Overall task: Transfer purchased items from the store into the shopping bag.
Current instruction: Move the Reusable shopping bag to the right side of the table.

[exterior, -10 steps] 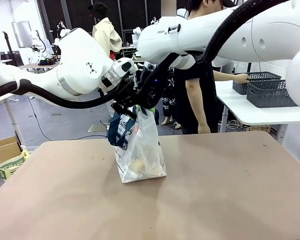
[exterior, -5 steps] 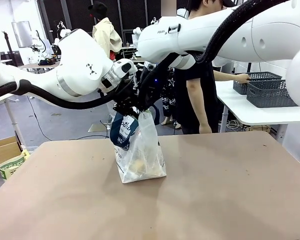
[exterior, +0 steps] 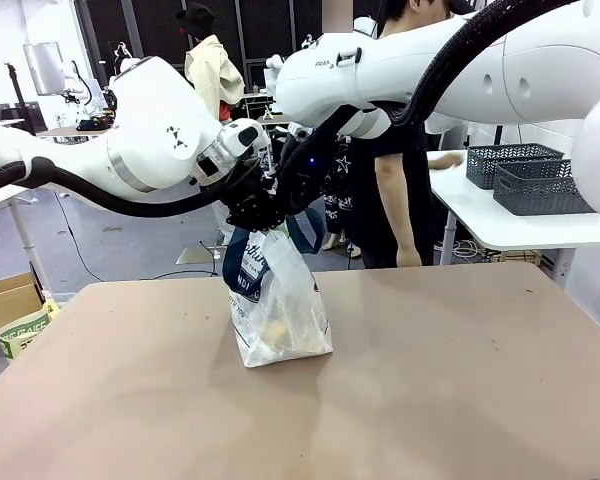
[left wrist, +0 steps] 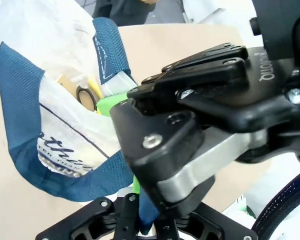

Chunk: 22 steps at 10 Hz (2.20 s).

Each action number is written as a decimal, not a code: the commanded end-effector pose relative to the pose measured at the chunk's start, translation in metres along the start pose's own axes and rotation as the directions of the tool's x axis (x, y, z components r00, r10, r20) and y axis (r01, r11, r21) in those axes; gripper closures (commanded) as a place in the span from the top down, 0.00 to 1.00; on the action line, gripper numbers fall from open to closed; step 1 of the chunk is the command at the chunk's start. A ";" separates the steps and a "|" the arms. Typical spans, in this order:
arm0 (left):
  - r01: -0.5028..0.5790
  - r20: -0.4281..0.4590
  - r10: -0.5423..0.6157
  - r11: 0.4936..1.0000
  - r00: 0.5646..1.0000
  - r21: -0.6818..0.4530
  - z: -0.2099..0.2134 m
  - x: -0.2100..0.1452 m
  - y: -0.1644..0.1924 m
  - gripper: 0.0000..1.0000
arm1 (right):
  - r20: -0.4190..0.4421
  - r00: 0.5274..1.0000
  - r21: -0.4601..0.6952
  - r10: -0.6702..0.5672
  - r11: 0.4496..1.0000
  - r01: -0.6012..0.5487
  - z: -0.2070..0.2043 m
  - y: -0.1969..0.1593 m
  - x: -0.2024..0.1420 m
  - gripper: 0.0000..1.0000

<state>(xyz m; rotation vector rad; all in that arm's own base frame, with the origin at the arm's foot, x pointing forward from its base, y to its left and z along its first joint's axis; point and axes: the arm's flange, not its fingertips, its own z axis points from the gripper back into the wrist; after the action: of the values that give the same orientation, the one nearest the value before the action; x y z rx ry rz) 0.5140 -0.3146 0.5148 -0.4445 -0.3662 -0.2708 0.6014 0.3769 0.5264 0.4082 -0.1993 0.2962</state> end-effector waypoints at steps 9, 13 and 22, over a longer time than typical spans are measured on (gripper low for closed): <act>0.013 -0.018 -0.012 1.000 1.000 0.024 0.006 -0.002 0.000 0.00 | 0.068 0.968 0.085 0.241 0.966 -0.246 0.030 -0.029 -0.032 0.50; 0.013 -0.018 -0.012 1.000 1.000 0.024 0.006 -0.002 0.000 0.00 | 0.164 0.946 0.091 0.278 0.951 -0.295 0.075 -0.056 -0.056 1.00; 0.013 -0.018 -0.012 1.000 1.000 0.024 0.006 -0.002 0.000 0.00 | 0.092 0.558 -0.105 0.825 0.565 -0.818 0.138 -0.139 -0.124 1.00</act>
<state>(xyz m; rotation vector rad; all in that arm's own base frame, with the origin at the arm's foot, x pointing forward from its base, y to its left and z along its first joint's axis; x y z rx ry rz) 0.5119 -0.3141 0.5187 -0.4108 -0.3554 -0.2916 0.5215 0.1776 0.5851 0.2251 -0.4146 1.2142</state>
